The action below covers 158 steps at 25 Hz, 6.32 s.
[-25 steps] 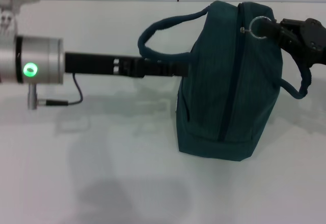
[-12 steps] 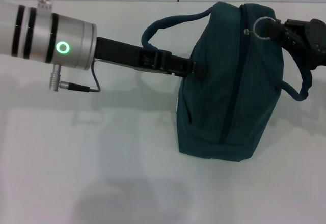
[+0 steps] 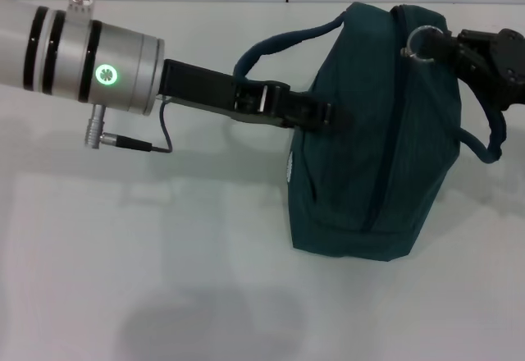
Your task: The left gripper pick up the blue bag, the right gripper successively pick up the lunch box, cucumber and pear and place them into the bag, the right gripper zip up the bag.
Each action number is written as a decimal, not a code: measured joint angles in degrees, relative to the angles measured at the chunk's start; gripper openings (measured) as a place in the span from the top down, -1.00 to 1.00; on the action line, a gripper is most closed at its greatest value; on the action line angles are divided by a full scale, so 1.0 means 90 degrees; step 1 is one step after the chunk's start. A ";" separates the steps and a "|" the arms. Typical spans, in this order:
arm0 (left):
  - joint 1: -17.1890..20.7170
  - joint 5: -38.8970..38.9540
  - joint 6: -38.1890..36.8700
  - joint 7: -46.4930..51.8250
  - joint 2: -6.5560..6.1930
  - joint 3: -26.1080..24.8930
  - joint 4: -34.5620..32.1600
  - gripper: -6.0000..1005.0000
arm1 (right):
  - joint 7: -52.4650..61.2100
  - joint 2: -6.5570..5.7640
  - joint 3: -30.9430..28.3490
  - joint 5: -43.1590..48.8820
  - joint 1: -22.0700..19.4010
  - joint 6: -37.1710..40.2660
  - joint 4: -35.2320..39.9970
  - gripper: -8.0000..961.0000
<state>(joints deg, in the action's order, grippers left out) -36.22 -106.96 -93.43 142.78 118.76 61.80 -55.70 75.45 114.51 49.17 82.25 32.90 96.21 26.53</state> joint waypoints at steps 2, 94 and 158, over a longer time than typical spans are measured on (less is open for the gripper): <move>-0.0037 0.0004 -0.0126 0.0088 -0.0006 -0.0001 -0.0002 -0.29 | 0.0007 0.0000 0.0007 0.0003 0.0000 0.0003 0.0000 0.92; -0.0257 -0.0038 -0.1171 -0.2397 -0.0262 -0.0163 0.1041 0.88 | 0.0318 -0.0036 -0.0105 -0.0434 -0.0252 -0.0969 -0.0067 0.90; -0.2277 -0.1370 -0.1062 0.0614 -0.0240 -0.0779 0.1092 0.07 | 0.0230 0.0044 -0.0101 -0.0360 -0.0572 -0.0402 -0.0077 0.89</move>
<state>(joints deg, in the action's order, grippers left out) -56.71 -119.29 -102.99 148.30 116.60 54.79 -45.87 77.52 114.91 48.25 79.01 27.75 92.59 25.84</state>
